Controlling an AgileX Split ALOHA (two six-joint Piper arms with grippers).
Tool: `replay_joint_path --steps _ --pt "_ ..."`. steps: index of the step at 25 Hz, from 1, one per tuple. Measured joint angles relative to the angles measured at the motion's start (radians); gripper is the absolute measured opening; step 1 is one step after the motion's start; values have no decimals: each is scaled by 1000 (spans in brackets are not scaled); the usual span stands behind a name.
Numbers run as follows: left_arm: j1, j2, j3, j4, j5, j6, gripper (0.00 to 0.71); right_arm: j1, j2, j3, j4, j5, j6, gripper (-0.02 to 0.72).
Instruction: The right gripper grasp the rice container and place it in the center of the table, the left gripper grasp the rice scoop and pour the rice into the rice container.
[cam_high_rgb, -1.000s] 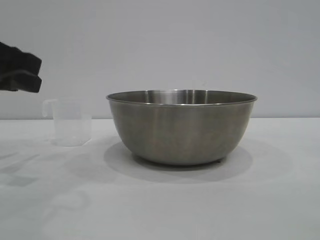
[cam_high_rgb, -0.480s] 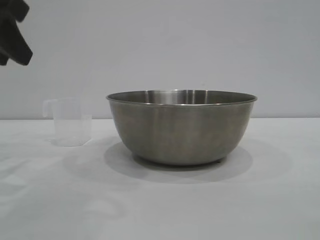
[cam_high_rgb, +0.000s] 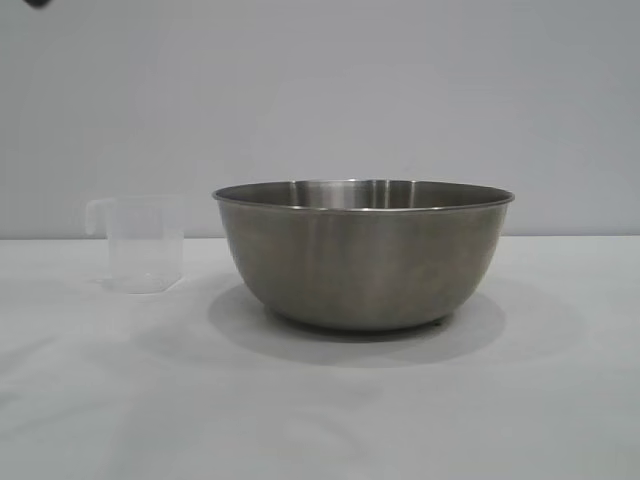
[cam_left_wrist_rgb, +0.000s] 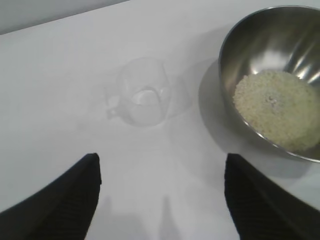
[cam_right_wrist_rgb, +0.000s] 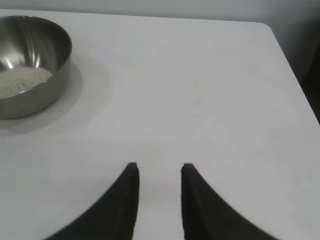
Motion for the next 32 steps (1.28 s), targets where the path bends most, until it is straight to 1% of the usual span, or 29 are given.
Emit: replay_joint_path --steps 6,10,15,18,23,25,28,32 --pt "0 -189 -1 10 202 0 460 0 0 0 0 0 0 206" --pt "0 -296 -1 45 347 0 460 0 0 0 0 0 0 206" --pt "0 -425 40 63 448 0 460 0 0 0 0 0 0 206" --pt "0 -510 79 84 478 -11 460 0 0 0 0 0 0 206" --pt "0 -647 178 90 485 -22 460 0 0 0 0 0 0 206" --pt "0 -698 215 97 470 -24 460 0 0 0 0 0 0 206" --pt "0 -753 258 100 414 -25 460 0 0 0 0 0 0 206" --pt "0 -774 266 101 390 -25 460 0 0 0 0 0 0 206"
